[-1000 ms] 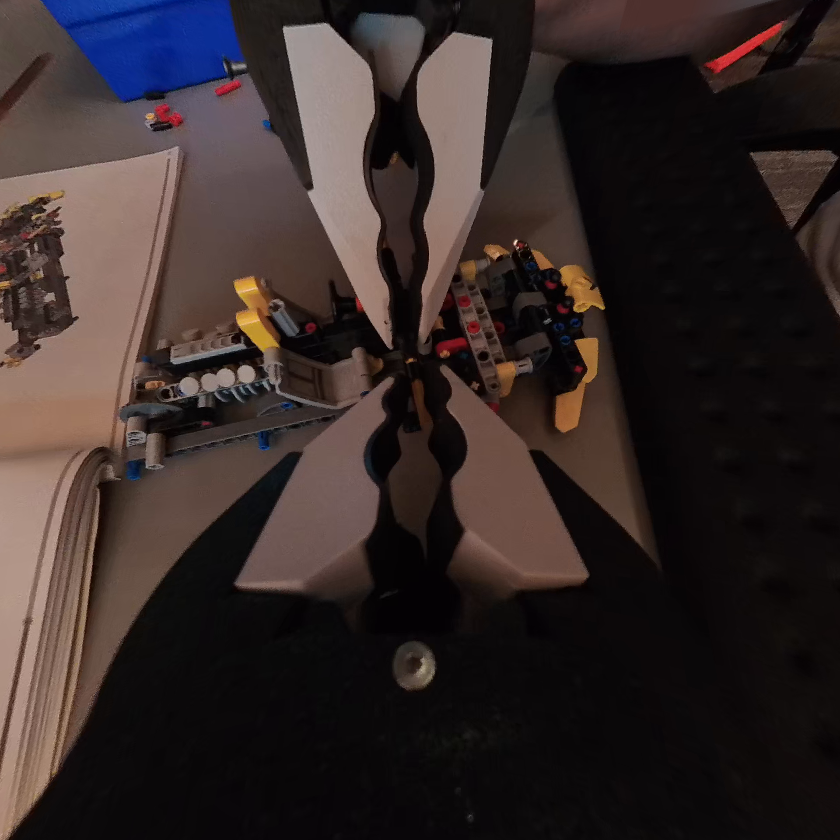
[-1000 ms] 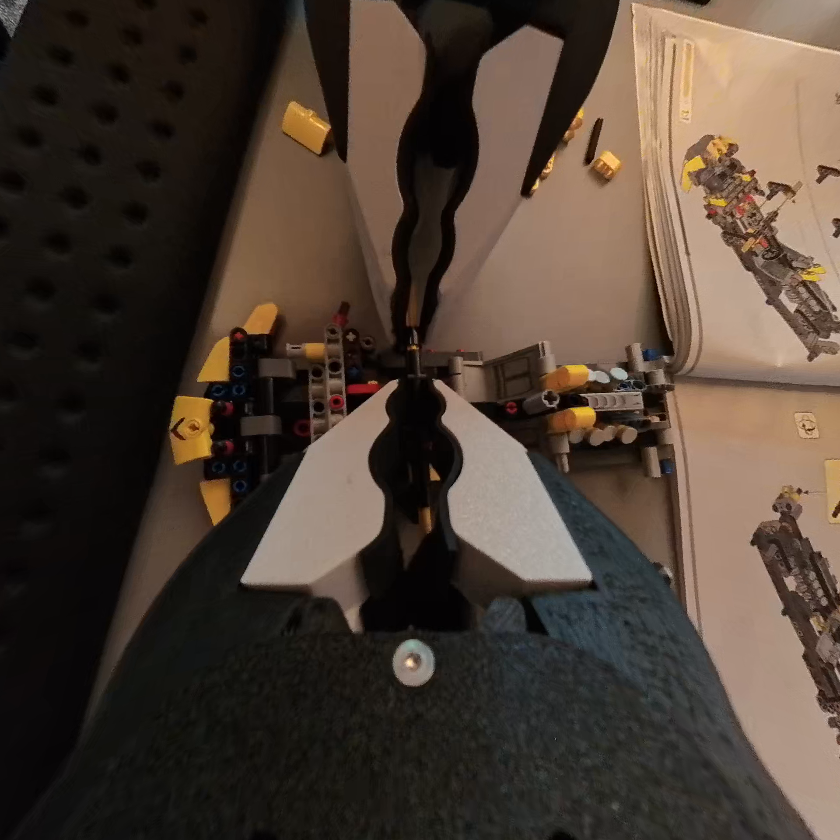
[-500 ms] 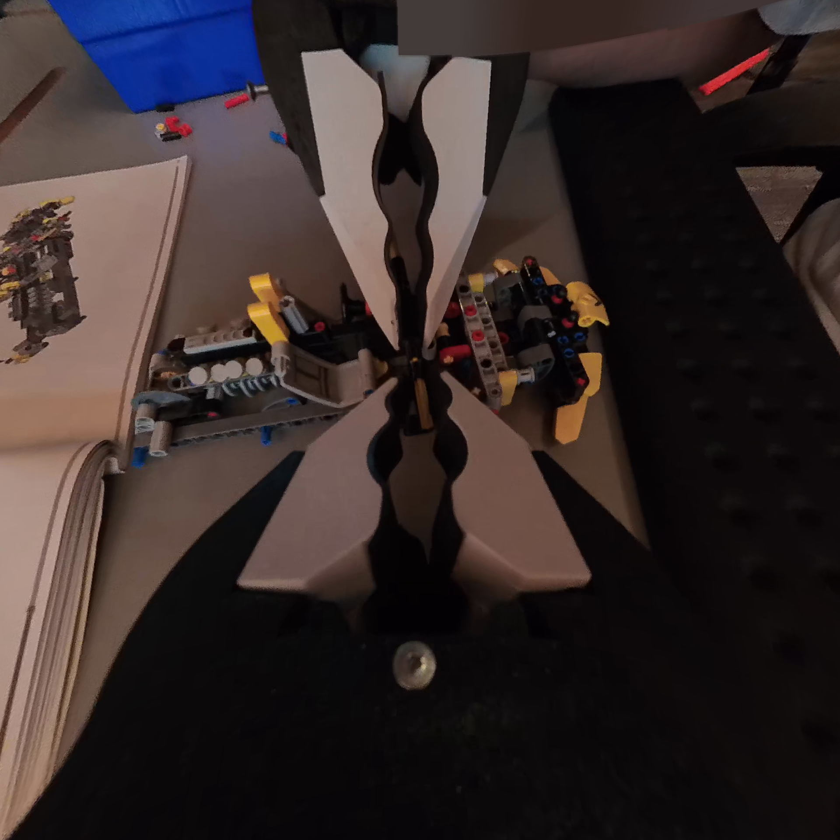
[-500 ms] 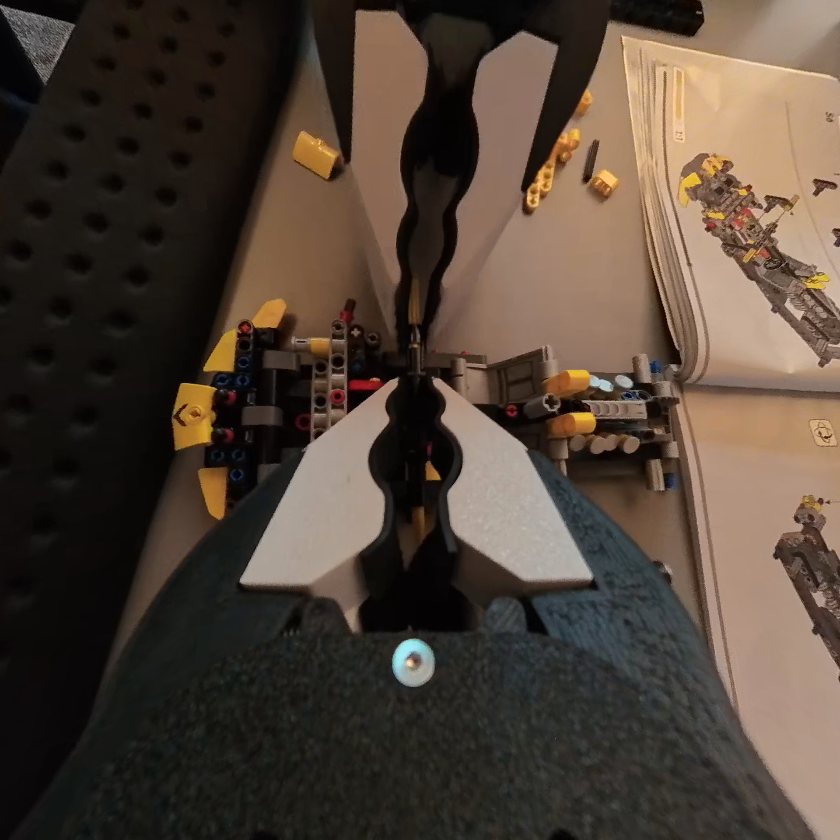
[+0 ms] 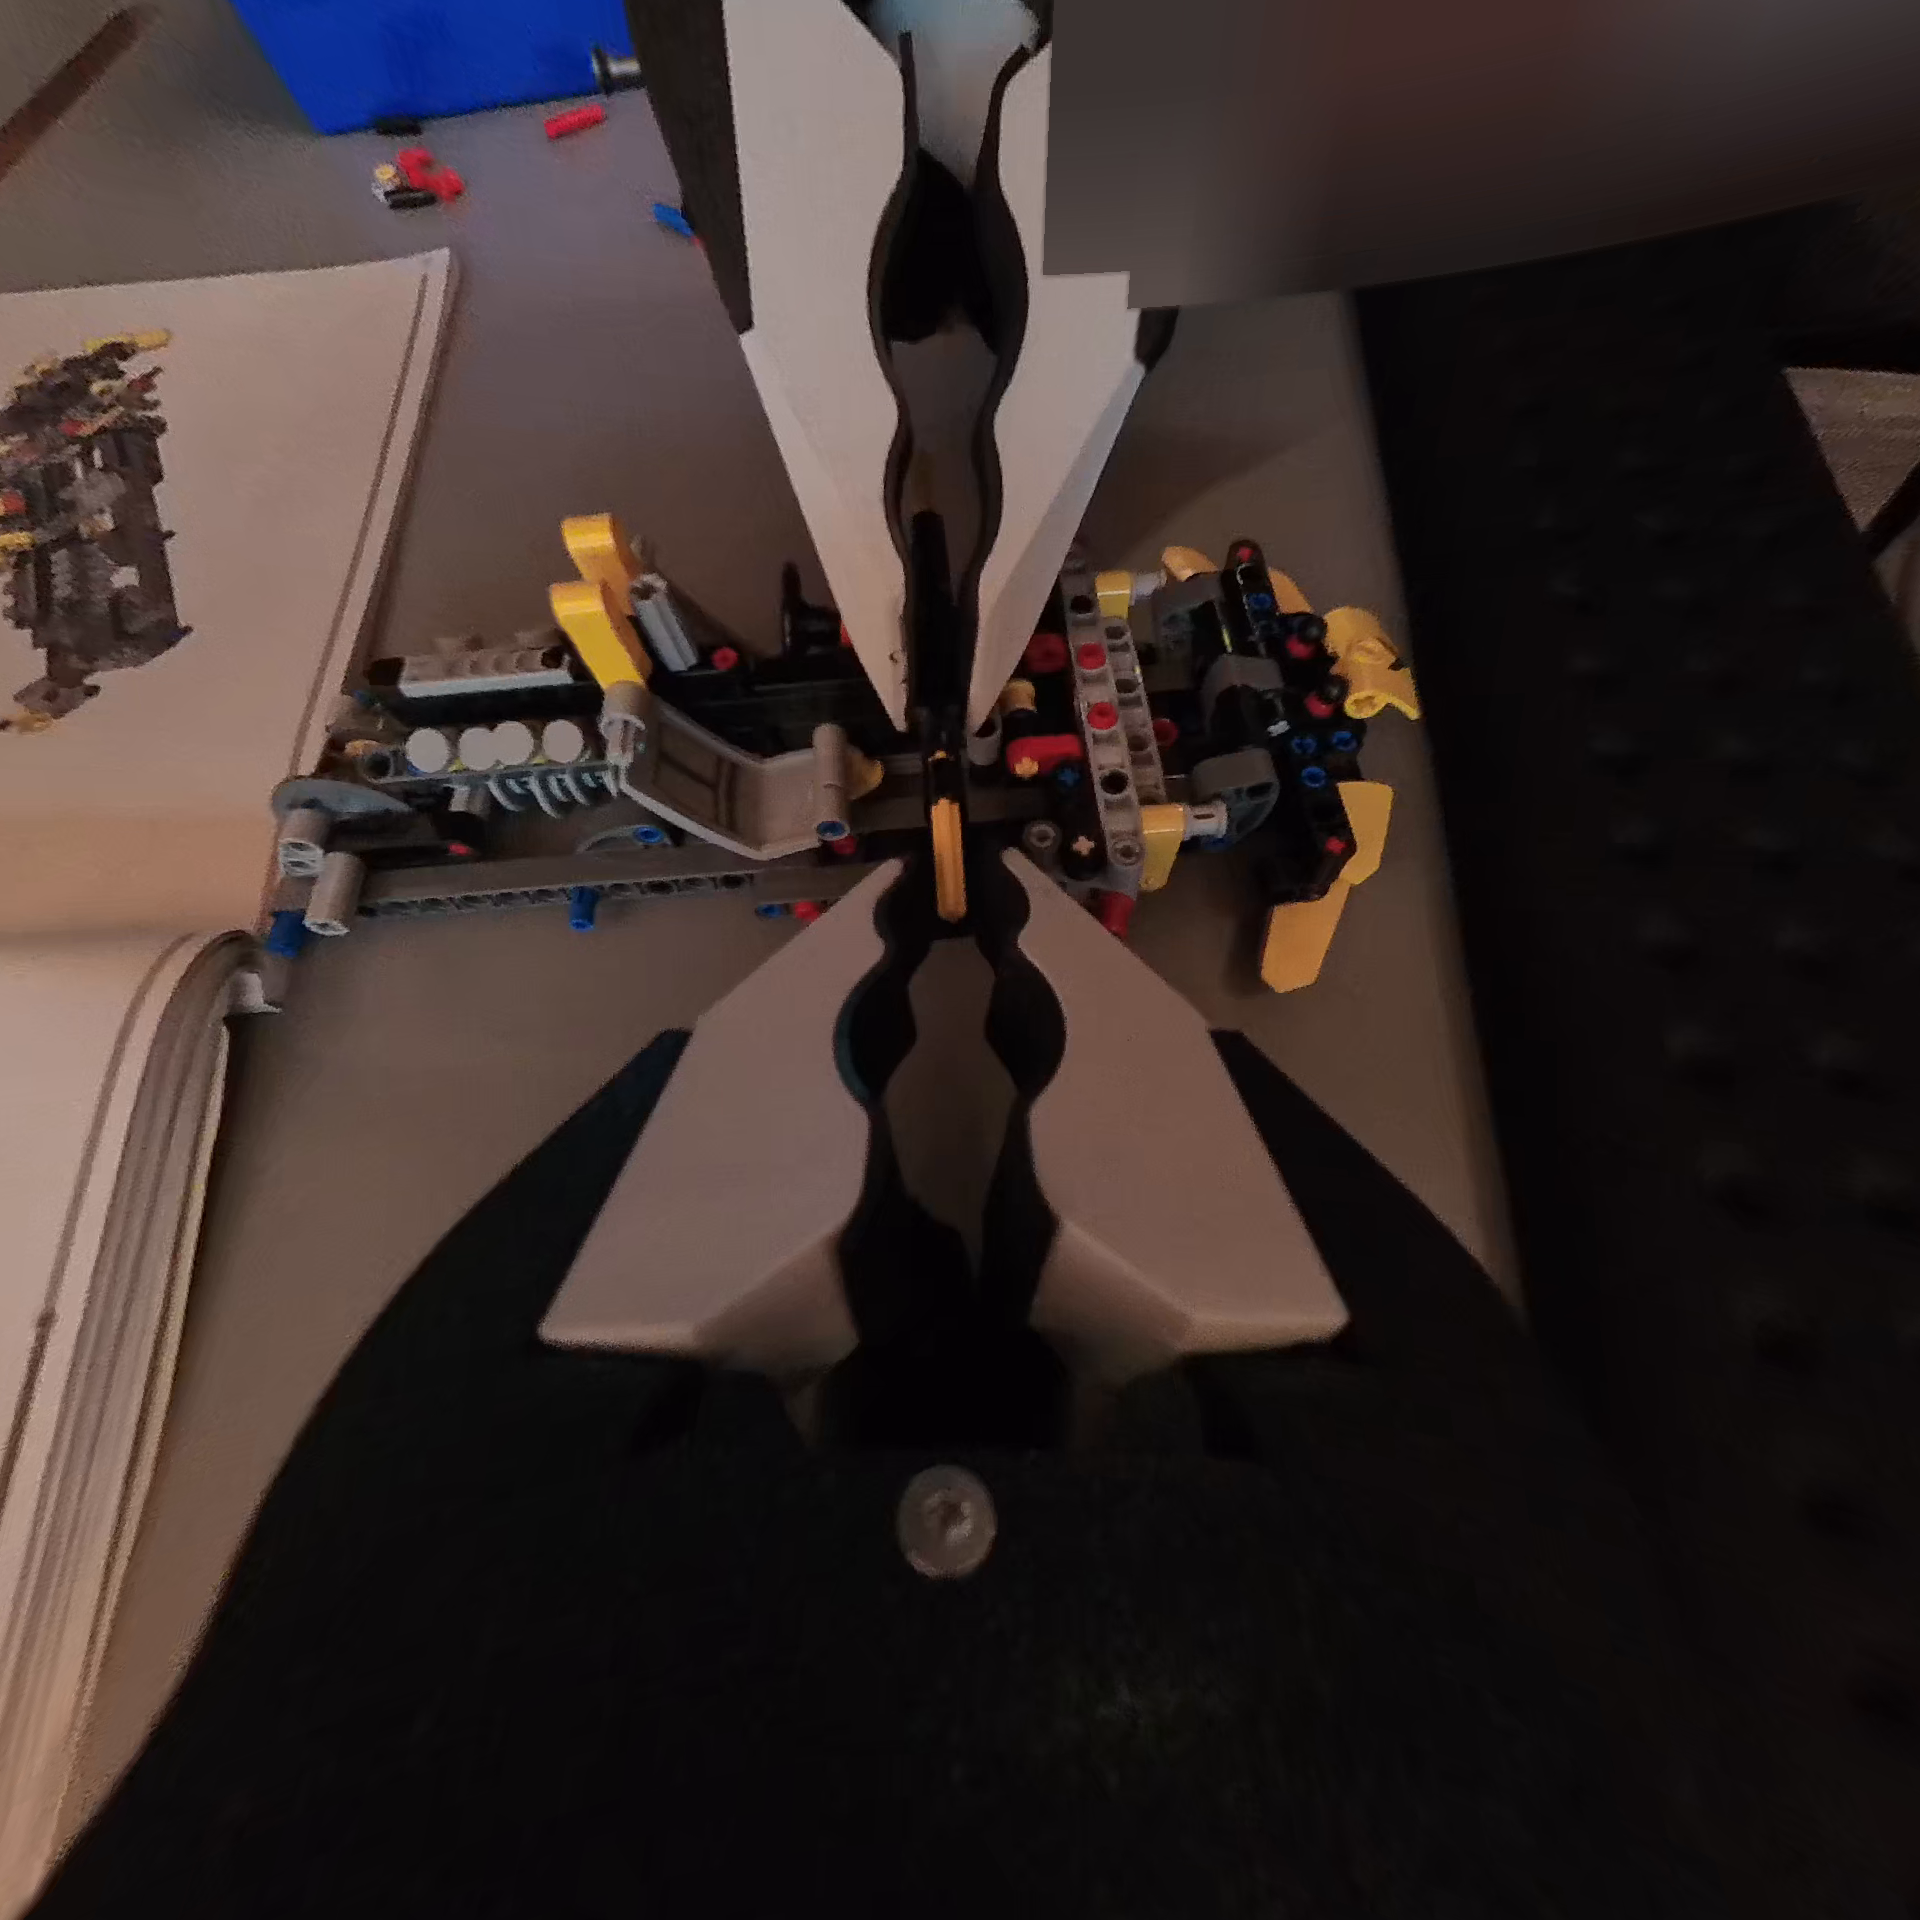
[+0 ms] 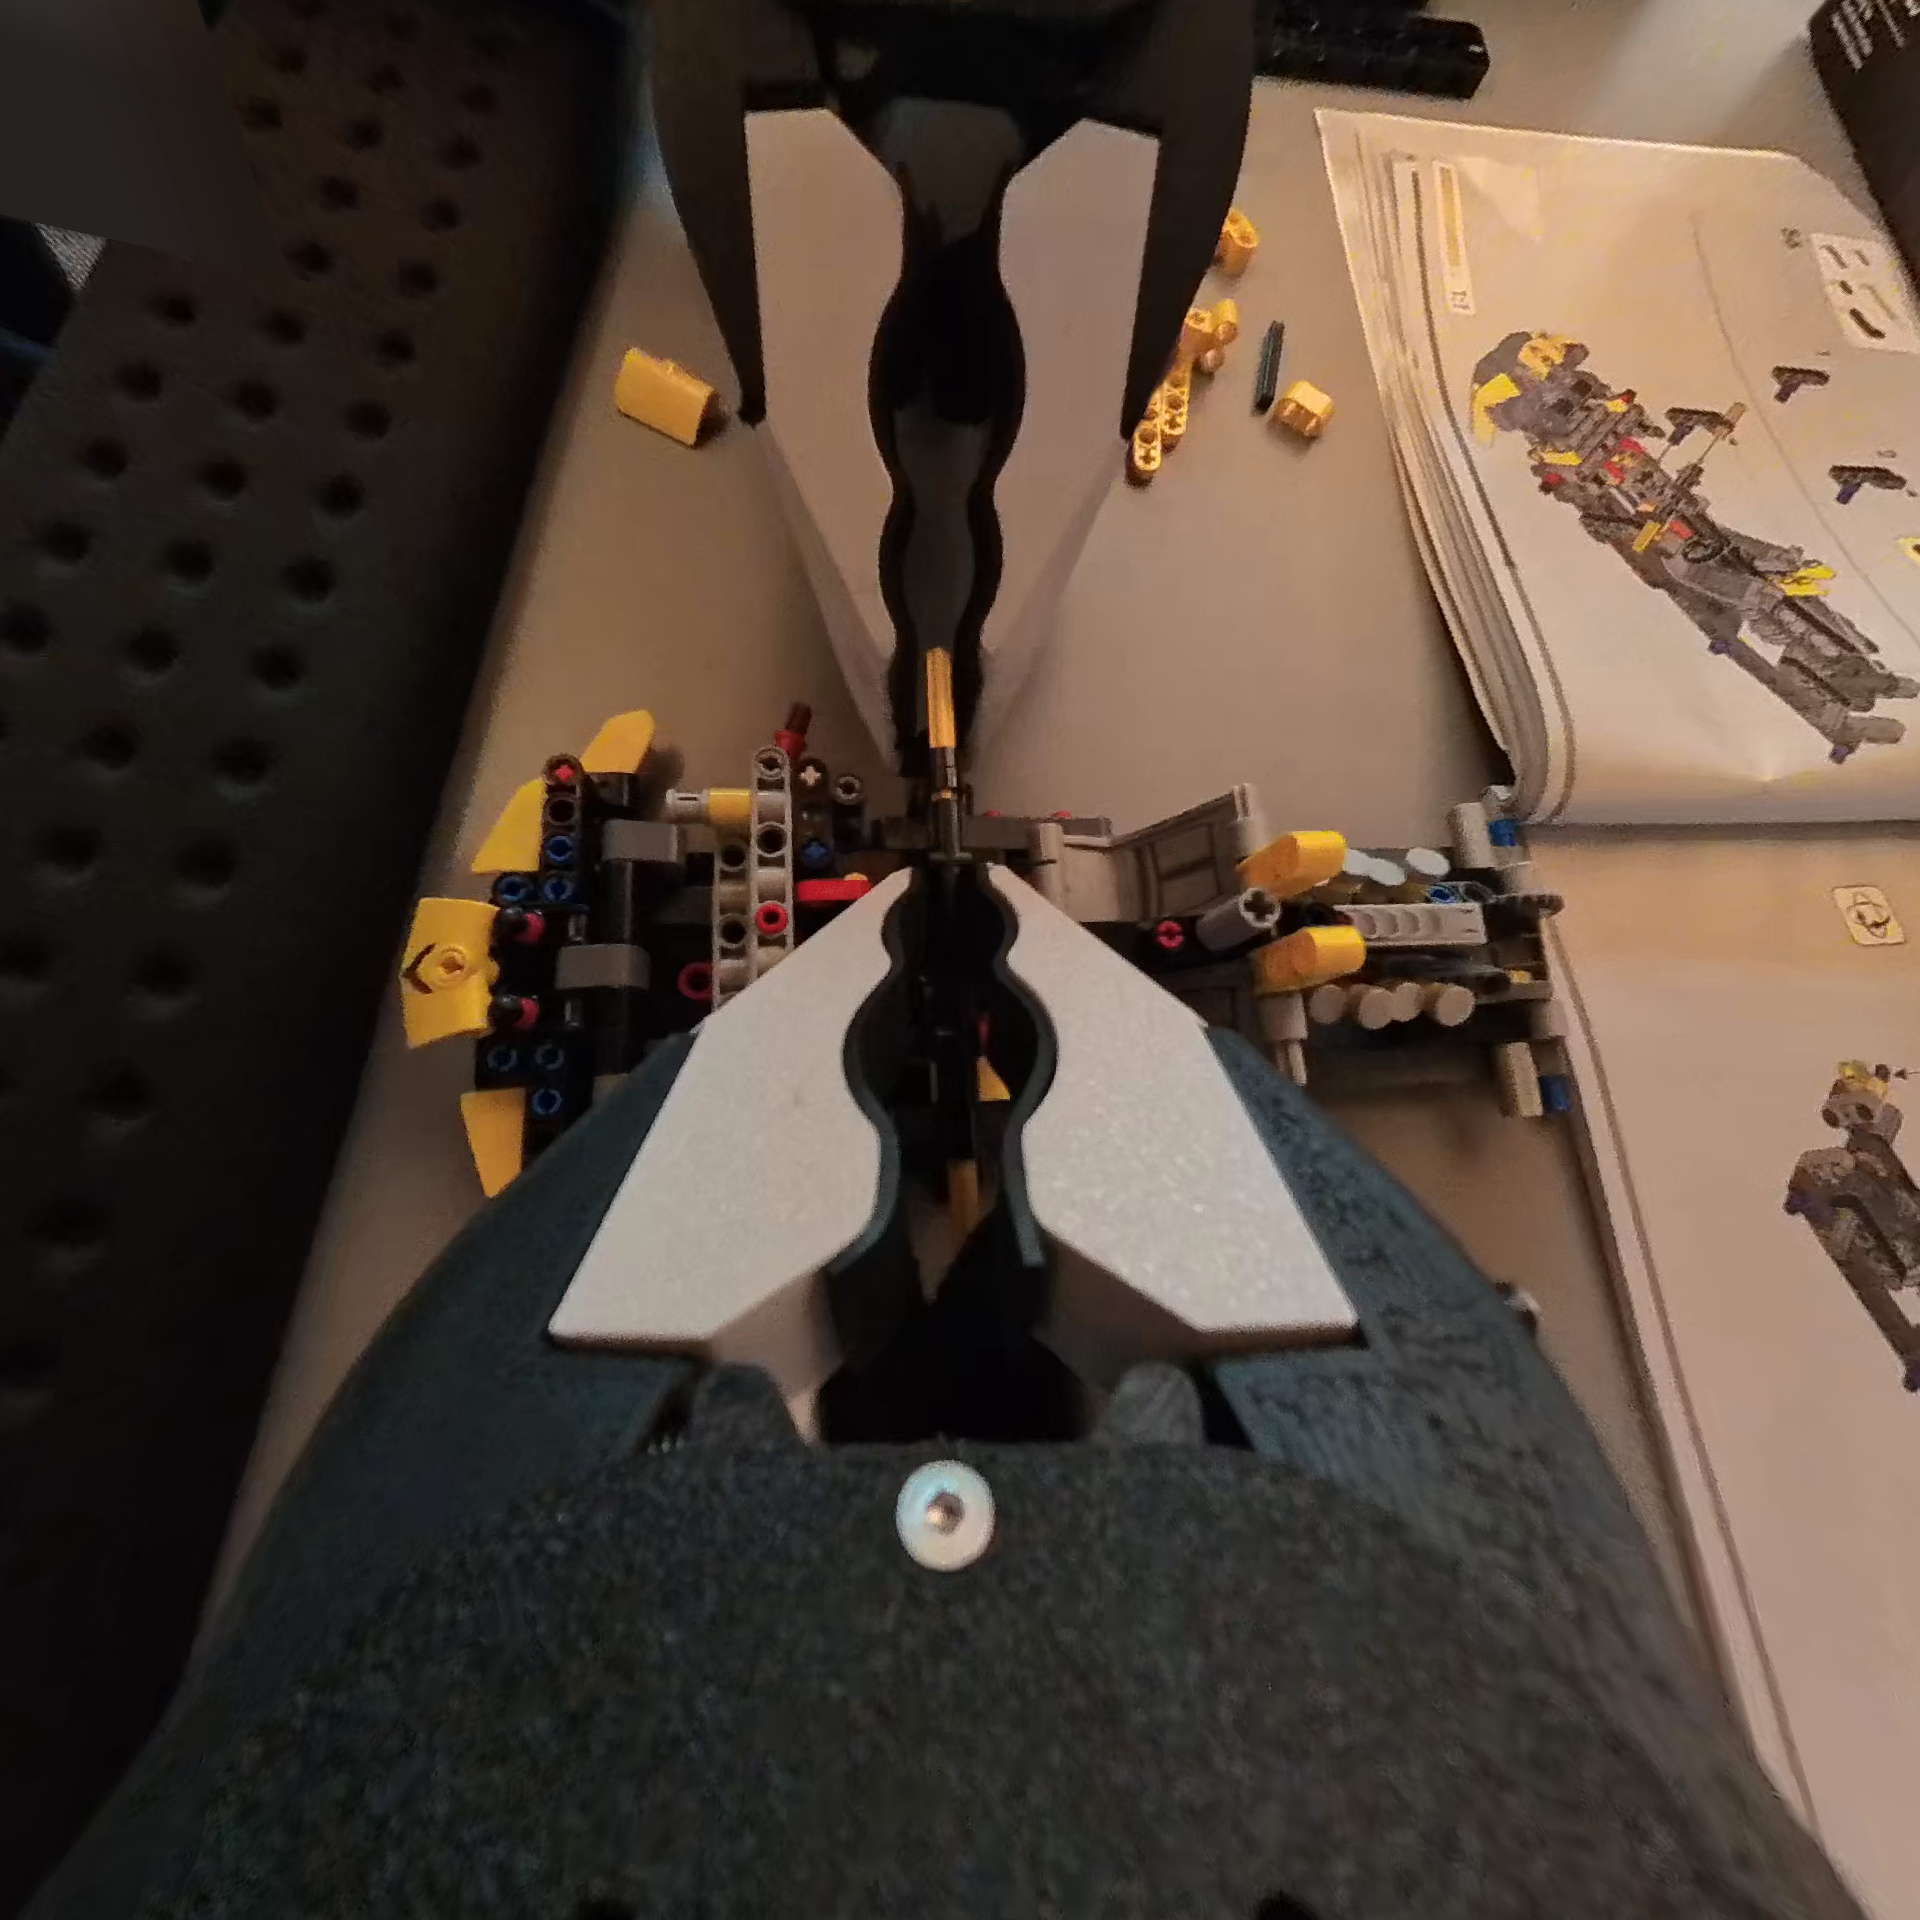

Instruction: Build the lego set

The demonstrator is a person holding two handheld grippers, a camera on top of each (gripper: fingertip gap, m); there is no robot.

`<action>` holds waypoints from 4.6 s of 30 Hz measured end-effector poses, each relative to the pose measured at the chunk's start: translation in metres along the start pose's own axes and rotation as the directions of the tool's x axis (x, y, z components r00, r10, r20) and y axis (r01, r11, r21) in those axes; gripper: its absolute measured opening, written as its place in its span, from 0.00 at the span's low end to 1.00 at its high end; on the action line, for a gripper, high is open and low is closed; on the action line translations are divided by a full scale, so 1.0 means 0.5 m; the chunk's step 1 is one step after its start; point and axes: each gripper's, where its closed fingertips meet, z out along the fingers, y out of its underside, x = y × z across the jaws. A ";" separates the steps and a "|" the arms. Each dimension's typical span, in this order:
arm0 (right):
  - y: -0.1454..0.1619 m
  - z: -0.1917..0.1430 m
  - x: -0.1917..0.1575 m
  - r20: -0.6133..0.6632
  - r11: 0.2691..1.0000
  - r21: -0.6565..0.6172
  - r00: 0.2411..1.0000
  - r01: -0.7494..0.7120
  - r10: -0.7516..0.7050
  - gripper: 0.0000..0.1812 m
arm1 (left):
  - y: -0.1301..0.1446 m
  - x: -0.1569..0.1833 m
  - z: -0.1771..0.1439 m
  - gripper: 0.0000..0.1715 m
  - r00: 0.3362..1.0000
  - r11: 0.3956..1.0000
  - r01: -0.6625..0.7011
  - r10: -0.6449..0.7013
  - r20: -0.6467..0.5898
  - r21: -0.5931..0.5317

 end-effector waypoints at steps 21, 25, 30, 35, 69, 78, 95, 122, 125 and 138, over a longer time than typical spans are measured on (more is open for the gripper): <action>0.001 0.004 -0.003 0.029 0.999 0.012 0.999 -0.038 0.037 0.04 | 0.006 0.005 0.007 0.03 0.999 1.000 0.022 -0.022 -0.042 -0.017; -0.002 0.003 -0.004 0.038 0.998 0.037 0.998 -0.057 0.056 0.04 | 0.001 0.002 -0.002 0.03 0.998 1.000 0.029 -0.029 -0.050 0.007; 0.002 0.001 0.000 0.022 0.999 0.027 0.999 -0.040 0.039 0.04 | -0.002 -0.001 -0.016 0.01 0.999 0.999 0.015 -0.014 -0.052 0.033; 0.006 -0.003 0.001 0.026 0.998 0.026 0.998 -0.049 0.049 0.04 | -0.007 -0.002 -0.020 0.01 0.998 0.998 0.013 -0.010 -0.054 0.054; -0.001 -0.007 0.008 0.012 0.995 0.075 0.998 -0.060 0.059 0.07 | -0.011 -0.006 -0.036 0.02 0.997 0.998 0.029 -0.025 -0.069 0.052; -0.036 -0.040 0.027 0.055 0.954 0.244 0.985 -0.173 0.165 0.08 | -0.037 -0.045 -0.057 0.03 0.999 0.991 0.018 -0.023 0.039 0.131; 0.071 -0.174 0.278 -0.272 0.735 0.549 0.747 -0.397 0.606 0.14 | 0.070 -0.317 -0.240 0.12 0.605 0.878 0.385 -0.473 0.641 0.284; 0.205 -0.202 0.328 -0.515 0.753 0.390 0.552 -0.531 0.656 0.11 | 0.024 -0.271 -0.204 0.11 0.745 0.858 0.380 -0.505 0.434 0.347; 0.212 -0.203 0.331 -0.531 0.757 0.377 0.545 -0.534 0.649 0.16 | 0.025 -0.267 -0.193 0.13 0.755 0.873 0.366 -0.481 0.445 0.323; 0.206 -0.195 0.324 -0.496 0.745 0.384 0.558 -0.546 0.665 0.23 | -0.016 -0.235 -0.180 0.02 0.819 0.939 0.198 -0.316 0.479 0.280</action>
